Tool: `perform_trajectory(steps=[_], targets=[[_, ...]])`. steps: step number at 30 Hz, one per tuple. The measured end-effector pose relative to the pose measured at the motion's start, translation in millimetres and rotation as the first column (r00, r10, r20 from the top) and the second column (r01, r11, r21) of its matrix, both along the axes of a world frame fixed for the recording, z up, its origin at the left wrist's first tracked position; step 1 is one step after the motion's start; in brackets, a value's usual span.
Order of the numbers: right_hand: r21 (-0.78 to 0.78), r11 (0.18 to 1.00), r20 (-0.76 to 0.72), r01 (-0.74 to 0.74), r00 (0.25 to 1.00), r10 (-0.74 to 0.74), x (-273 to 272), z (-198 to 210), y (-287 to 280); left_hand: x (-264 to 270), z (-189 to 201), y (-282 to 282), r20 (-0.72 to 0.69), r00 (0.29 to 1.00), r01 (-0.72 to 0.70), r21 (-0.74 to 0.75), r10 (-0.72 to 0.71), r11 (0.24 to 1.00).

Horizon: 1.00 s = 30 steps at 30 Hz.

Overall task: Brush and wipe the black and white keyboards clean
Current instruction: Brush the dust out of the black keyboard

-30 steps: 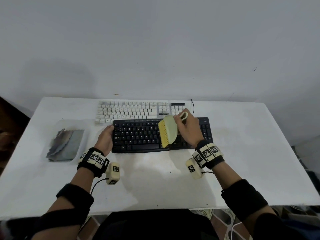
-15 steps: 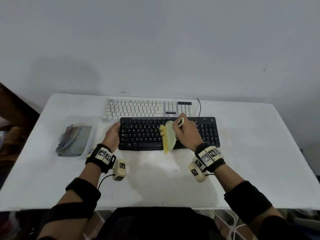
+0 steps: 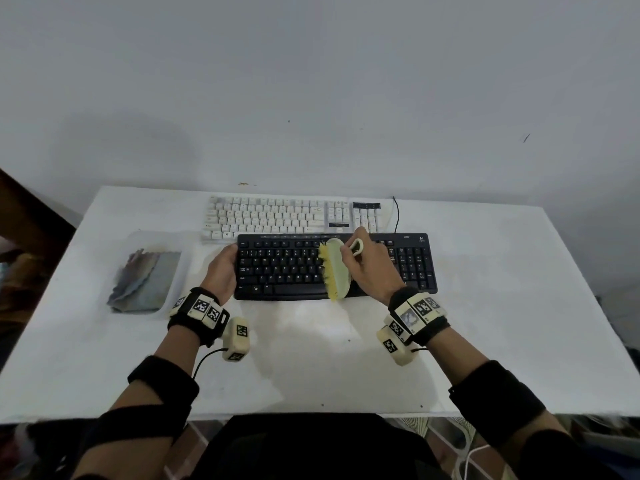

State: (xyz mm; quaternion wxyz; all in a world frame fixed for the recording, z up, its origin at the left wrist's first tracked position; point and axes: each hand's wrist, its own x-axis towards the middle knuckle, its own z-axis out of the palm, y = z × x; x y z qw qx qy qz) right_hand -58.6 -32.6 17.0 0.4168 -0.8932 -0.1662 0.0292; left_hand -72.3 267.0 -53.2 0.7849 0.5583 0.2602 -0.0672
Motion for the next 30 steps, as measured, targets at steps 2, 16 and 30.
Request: perform_trajectory(steps=[2,16,30], targets=[[-0.008,1.000,-0.027,0.002,1.000,-0.002,2,2,-4,1,-1,0,0.002,1.000,0.000,-0.005,0.000,1.000],[0.075,0.987,-0.003,0.140,0.990,-0.141,-6,-9,11,-1,-1,1,0.000,1.000,-0.009,0.001,0.009,1.000],[0.138,0.962,0.055,0.238,0.967,-0.247,5,-3,23,-3,6,-4,0.011,1.000,-0.001,-0.010,0.001,1.000]])
